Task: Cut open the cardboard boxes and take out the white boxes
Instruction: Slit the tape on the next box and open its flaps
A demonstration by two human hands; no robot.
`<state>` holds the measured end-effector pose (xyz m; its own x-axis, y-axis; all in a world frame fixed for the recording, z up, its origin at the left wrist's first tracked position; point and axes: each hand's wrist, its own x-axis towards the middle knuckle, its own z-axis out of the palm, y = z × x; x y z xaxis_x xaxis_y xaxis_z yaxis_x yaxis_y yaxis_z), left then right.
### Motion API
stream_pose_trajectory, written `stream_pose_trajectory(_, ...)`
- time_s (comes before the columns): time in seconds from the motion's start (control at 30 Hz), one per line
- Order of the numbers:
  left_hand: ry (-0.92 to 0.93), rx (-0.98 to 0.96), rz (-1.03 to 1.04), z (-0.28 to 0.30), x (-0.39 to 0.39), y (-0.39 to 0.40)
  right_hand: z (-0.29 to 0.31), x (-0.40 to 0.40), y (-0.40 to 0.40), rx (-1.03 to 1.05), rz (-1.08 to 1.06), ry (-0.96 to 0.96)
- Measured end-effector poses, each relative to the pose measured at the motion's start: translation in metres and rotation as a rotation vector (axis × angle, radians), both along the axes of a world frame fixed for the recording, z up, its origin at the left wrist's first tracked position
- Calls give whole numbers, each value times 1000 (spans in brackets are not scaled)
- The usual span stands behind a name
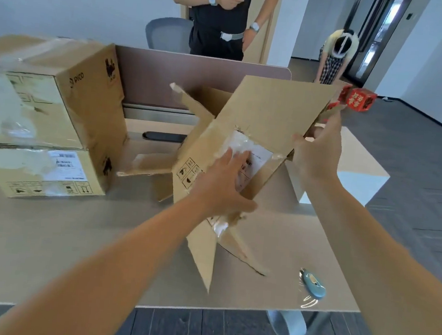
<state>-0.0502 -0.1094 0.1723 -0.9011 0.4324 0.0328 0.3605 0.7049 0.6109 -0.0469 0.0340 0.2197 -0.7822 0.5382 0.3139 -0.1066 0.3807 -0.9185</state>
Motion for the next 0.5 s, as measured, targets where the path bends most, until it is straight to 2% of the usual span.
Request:
stream_pose_trajectory(0.07,11,-24,-24,13,-4,-15,-6,-3,-1,-122,10,15)
stream_pose_trajectory(0.27,31,-219,-123,48,-12,-40,-16,-2,-8,-308,27,44)
stream_pose_trajectory(0.4,-31,-383,-163,36,-6,-49,-30,14,-15,-472,75,19)
stream_pose_trajectory(0.5,-31,-392,-175,8,11,-50,-47,31,-15,-573,110,-34)
